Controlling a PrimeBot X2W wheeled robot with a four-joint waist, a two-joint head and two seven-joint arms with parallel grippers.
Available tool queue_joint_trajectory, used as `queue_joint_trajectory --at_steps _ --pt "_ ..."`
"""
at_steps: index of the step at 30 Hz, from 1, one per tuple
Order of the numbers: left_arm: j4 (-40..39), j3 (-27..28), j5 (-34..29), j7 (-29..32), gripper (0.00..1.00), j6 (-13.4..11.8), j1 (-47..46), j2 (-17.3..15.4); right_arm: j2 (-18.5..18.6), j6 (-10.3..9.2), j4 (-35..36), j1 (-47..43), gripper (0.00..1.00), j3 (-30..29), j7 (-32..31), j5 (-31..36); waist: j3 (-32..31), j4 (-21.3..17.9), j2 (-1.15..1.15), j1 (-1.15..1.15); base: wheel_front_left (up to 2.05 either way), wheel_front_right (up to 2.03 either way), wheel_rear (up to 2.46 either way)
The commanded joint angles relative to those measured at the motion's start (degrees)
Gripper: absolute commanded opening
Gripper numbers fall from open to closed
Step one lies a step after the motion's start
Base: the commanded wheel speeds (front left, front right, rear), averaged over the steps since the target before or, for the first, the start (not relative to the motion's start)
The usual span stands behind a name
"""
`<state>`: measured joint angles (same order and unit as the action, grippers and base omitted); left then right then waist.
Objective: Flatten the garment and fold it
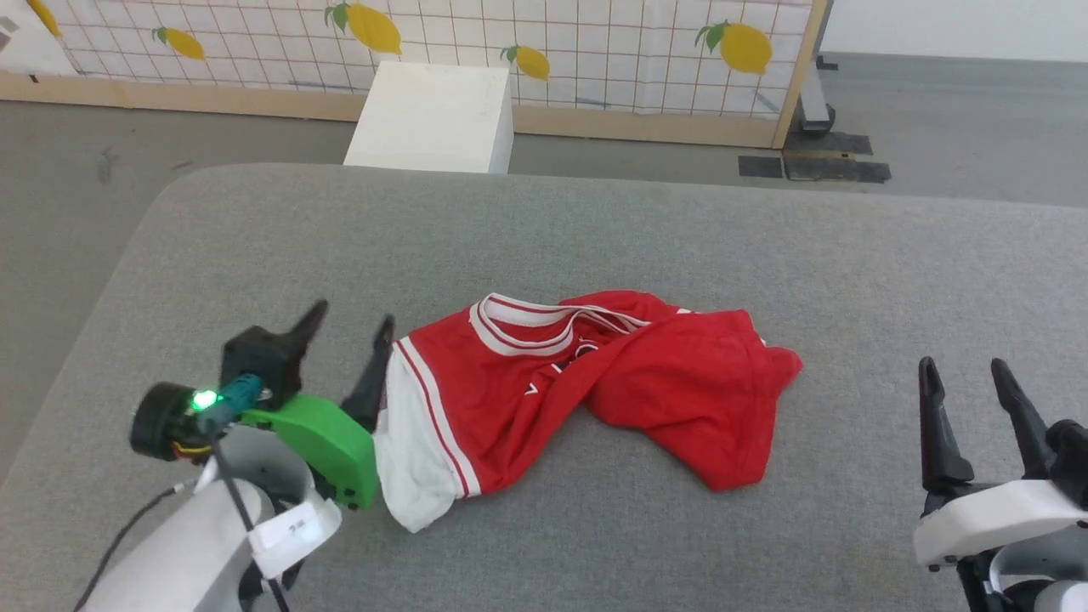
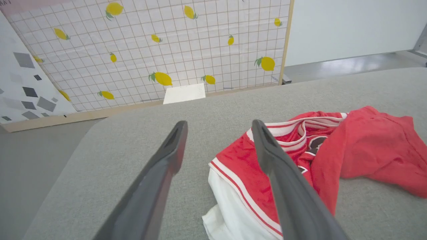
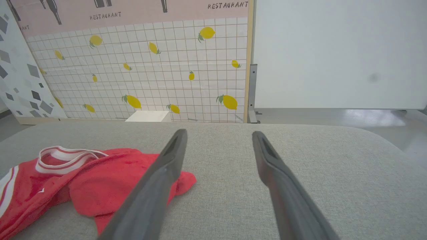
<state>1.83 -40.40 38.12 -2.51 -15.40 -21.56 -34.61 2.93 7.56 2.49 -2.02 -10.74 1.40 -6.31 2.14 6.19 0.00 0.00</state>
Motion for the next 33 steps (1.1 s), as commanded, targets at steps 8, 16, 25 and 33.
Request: queue_joint_trajectory --at_steps 8,16,25,33 --pt "0.10 1.48 -3.88 -8.69 1.00 -5.81 4.78 -1.03 0.07 -0.08 1.09 -1.04 1.00 4.82 -3.86 1.32 -0.58 -0.09 0.00 0.00 0.00 0.00 0.00" --pt "-1.43 -0.52 -6.99 -10.71 1.00 -7.54 7.20 0.14 6.69 -0.08 -0.13 2.67 1.00 13.33 -18.75 -1.17 1.98 3.96 0.00 0.00 0.00 0.00 0.00" --pt "-0.75 -1.28 -7.43 -11.17 1.00 -7.85 6.47 2.48 12.25 -0.08 -7.47 13.01 1.00 17.61 -46.99 -6.32 6.55 9.42 0.00 0.00 0.00 0.00 0.00" --pt "0.51 -1.38 -8.11 -11.84 1.00 -7.32 4.28 5.32 13.76 -0.08 -13.73 17.72 1.00 17.29 -57.21 -5.07 10.26 14.26 0.00 0.00 0.00 0.00 0.00"
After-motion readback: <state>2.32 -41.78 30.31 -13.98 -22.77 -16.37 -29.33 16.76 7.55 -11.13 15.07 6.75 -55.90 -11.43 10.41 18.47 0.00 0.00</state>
